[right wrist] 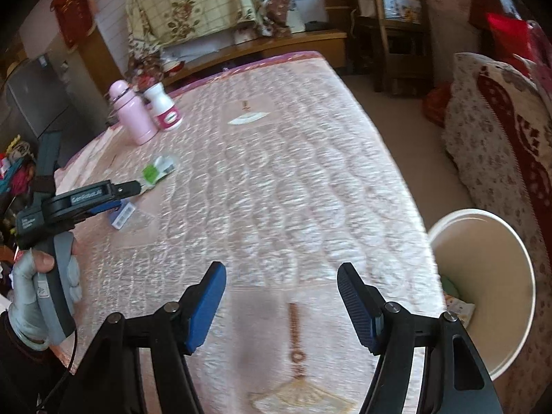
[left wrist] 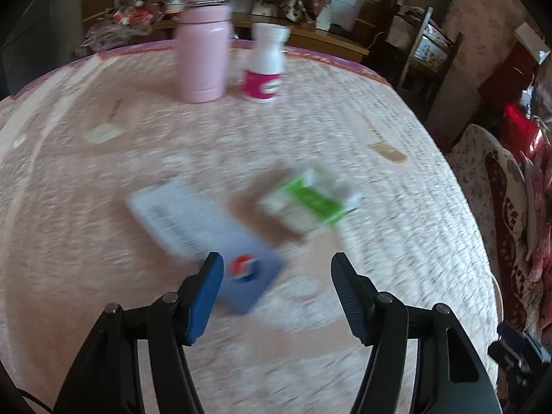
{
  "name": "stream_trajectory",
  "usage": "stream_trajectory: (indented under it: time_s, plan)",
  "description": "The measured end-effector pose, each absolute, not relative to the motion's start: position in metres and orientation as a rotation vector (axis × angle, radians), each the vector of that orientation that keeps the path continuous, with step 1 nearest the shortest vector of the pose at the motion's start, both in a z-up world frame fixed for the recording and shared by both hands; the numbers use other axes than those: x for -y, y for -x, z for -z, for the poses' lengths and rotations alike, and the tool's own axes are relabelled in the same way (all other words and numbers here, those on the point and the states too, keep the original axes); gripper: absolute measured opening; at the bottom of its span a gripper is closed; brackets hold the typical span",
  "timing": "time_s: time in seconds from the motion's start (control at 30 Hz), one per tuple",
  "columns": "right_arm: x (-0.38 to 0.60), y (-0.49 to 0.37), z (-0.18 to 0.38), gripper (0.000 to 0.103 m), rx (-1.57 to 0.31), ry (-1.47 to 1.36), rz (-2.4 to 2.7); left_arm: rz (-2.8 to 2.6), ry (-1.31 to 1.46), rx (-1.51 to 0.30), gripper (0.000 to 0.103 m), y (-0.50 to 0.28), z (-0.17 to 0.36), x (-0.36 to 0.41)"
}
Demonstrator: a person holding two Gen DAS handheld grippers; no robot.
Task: Collect trash
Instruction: 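Move both tools back over the mattress toward the medicine box and wrapper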
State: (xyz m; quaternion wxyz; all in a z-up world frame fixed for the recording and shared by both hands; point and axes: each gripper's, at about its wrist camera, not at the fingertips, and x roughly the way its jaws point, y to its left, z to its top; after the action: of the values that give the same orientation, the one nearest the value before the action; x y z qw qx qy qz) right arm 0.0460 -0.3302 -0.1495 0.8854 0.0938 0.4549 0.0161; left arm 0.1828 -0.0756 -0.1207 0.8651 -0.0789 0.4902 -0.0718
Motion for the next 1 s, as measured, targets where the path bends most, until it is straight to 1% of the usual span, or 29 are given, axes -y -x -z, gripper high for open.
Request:
stream_trajectory:
  time_s: [0.17,0.3,0.4,0.6,0.8,1.0]
  plan:
    - [0.302,-0.058,0.157,0.071,-0.969,-0.182,-0.103,0.070,0.181,-1.048,0.066,-0.166,0.124,0.026]
    - [0.279,-0.067,0.161,0.071,-0.980,-0.161,-0.130,0.069,0.224,-1.029,0.066,-0.157,0.119,0.011]
    - [0.268,-0.071,0.160,0.071,-0.983,-0.156,-0.143,0.096,0.246,-0.999,0.066,-0.156,0.110,0.019]
    - [0.263,-0.065,0.154,0.071,-0.973,-0.142,-0.141,0.196,0.321,-0.955,0.066,-0.180,0.103,0.052]
    - [0.276,-0.058,0.153,0.071,-0.978,-0.157,-0.110,0.286,0.413,-0.956,0.066,-0.207,0.111,0.074]
    - [0.281,-0.061,0.159,0.072,-0.990,-0.164,-0.104,0.330,0.455,-1.003,0.066,-0.228,0.130,0.080]
